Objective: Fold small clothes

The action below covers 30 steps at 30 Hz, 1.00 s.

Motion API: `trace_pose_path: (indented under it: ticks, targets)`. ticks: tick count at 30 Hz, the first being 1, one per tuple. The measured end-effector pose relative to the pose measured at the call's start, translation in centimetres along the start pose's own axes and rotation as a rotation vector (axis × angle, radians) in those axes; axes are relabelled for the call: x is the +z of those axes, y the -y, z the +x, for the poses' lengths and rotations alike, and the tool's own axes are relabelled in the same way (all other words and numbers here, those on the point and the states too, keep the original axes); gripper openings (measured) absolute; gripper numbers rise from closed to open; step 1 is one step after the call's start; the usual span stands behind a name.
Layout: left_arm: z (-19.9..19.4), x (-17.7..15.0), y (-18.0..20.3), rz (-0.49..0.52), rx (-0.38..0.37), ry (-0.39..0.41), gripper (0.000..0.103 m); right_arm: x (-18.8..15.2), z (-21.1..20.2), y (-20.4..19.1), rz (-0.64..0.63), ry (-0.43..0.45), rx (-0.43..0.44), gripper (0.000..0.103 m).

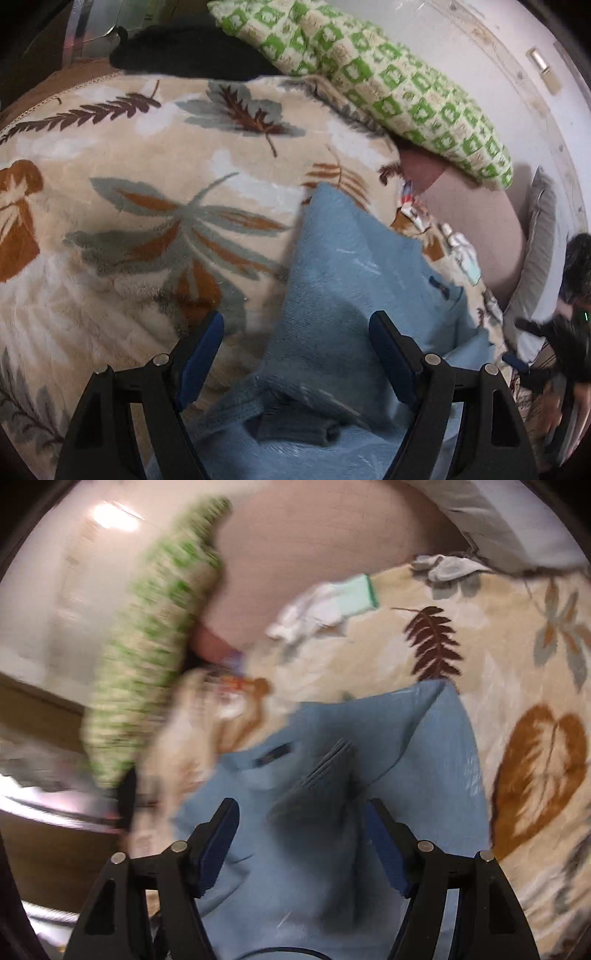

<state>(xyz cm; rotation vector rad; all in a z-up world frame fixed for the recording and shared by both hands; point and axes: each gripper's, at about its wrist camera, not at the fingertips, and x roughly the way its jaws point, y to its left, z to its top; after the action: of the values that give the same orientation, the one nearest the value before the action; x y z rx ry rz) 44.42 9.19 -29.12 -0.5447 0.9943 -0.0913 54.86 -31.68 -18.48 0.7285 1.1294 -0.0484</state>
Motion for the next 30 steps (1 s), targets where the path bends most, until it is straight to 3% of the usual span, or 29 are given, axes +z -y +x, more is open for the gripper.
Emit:
trace_pose_path:
  ticks: [5, 9, 10, 12, 15, 16, 22, 27, 30]
  targets:
    - [0.2, 0.0, -1.2, -0.040, -0.038, -0.037, 0.081, 1.7, 4.4, -1.4, 0.077, -0.073, -0.133, 0.073]
    - [0.5, -0.2, -0.9, 0.020, -0.024, -0.050, 0.081, 1.9, 7.3, -2.2, 0.080, -0.128, -0.249, 0.073]
    - [0.5, -0.3, -0.8, 0.038, -0.021, -0.053, 0.081, 1.9, 7.9, -2.6, 0.052, -0.143, -0.289, 0.068]
    - [0.5, -0.4, -0.8, 0.059, -0.025, -0.061, 0.081, 1.3, 8.9, -2.9, -0.015, -0.184, -0.343, 0.040]
    - [0.3, -0.3, -1.1, 0.064, -0.039, -0.074, 0.081, 0.1, 8.0, -2.8, -0.097, -0.181, -0.365, 0.025]
    - [0.3, -0.3, -1.1, 0.069, -0.038, -0.078, 0.081, -0.5, 7.2, -2.5, -0.121, -0.173, -0.361, 0.020]
    - [0.2, -0.6, -0.8, 0.105, -0.026, -0.087, 0.081, -5.0, 0.9, 4.1, -0.084, -0.085, -0.272, 0.019]
    - [0.2, -1.0, -0.5, 0.145, -0.006, -0.079, 0.081, -9.7, -2.1, 10.9, 0.042, -0.002, -0.071, 0.019]
    - [0.1, -1.3, -0.6, 0.163, 0.001, -0.072, 0.081, -10.8, -2.8, 12.7, 0.144, 0.028, 0.034, 0.019]
